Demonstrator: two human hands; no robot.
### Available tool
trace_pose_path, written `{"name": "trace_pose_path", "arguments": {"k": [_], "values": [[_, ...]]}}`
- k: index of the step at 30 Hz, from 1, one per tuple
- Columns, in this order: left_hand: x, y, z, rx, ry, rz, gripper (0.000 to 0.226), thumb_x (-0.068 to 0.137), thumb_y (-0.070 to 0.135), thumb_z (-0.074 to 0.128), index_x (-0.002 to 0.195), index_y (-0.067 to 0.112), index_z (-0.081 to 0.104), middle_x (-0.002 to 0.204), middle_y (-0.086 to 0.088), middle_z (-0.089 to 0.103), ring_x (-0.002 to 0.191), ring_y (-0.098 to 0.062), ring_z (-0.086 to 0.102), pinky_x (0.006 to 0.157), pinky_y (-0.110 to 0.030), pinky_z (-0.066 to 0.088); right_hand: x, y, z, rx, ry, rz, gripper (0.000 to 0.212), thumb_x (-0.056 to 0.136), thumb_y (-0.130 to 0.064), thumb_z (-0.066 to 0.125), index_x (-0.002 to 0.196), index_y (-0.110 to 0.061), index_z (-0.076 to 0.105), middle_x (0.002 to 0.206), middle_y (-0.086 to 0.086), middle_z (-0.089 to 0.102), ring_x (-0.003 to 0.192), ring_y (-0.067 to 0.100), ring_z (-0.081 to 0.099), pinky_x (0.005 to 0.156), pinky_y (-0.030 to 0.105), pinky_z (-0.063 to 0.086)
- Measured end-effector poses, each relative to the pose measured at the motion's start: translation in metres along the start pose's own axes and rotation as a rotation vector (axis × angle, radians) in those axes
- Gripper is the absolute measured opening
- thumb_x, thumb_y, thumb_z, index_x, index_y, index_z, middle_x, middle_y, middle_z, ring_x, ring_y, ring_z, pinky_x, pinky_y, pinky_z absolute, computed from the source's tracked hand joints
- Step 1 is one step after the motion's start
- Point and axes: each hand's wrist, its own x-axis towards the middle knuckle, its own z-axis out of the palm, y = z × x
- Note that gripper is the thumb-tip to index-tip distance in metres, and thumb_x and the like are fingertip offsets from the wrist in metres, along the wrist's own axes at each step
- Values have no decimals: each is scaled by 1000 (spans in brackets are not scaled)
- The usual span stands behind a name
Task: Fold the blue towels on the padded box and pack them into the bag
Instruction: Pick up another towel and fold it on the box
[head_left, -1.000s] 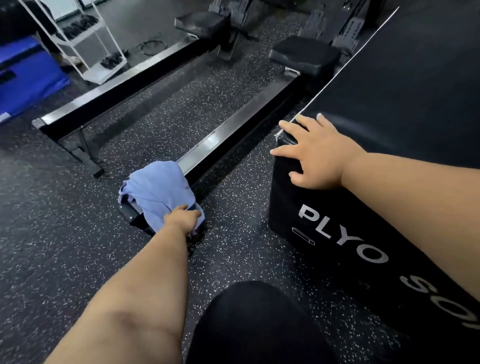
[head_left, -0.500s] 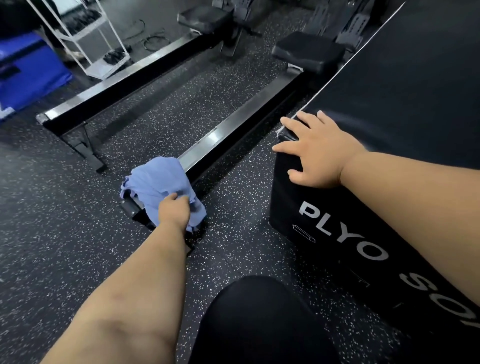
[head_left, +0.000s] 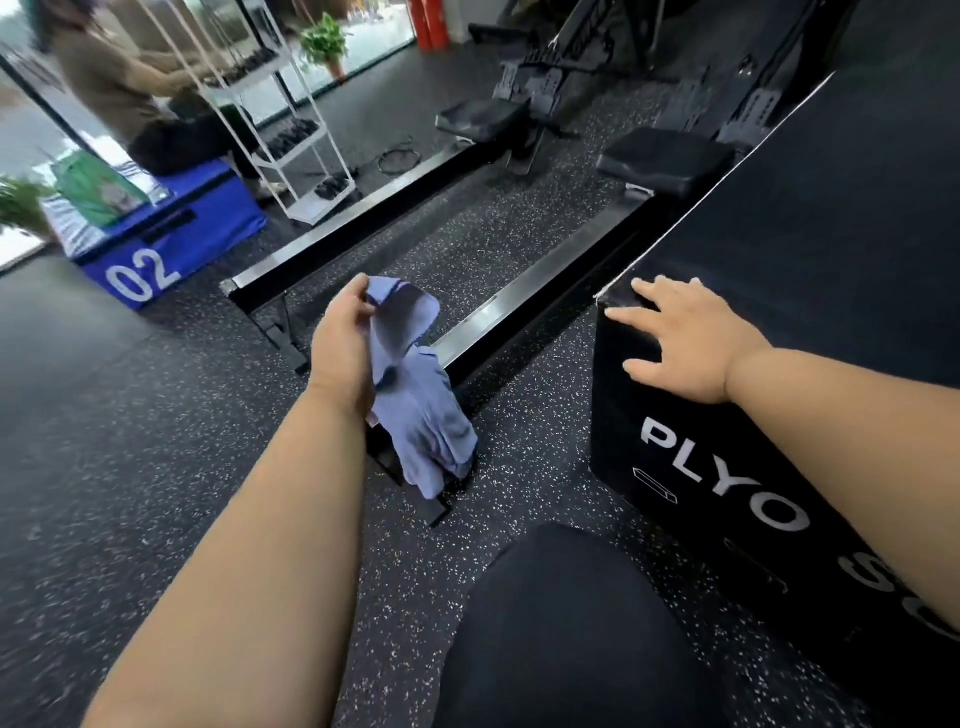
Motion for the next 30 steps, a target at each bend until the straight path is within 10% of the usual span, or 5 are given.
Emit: {"name": "trace_pose_path", "arguments": {"k": [3,7,9,14,30], "values": [[-38,40,7,-64,1,125,55,92,31,56,143,13,65,160,-17,45,147,-30,45,103,-25,50,-29,-3,4,38,-7,38,91,77,-78,27,161,-43,35,174,4,20,161,29,12,130,53,5],[-93,82,20,-152,-151,172,51,100,15,43,147,2,57,127,-8,65,99,-13,69,64,-13,54,-65,-9,5,178,4,121,73,94,-66,53,160,-42,35,175,3,18,163,27,7,129,49,-1],[-116,99,25,-182,-240,187,52,102,13,31,145,2,57,125,-6,68,92,-8,74,72,-18,59,-86,-13,3,290,-6,164,70,98,-55,61,161,-41,35,175,3,19,163,25,6,129,46,-3],[-167,128,47,-162,-435,230,60,94,19,30,144,7,62,149,-2,62,143,-24,52,122,-36,37,-150,-19,-12,553,86,312,69,97,-44,68,159,-41,39,170,1,32,158,20,26,128,36,18],[-346,126,142,-257,-1087,182,90,65,26,53,148,-9,49,153,-6,58,131,-31,56,118,-44,35,-315,-37,-67,1000,435,448,58,96,-43,73,149,-39,51,116,-28,60,114,4,62,100,25,46]]}}
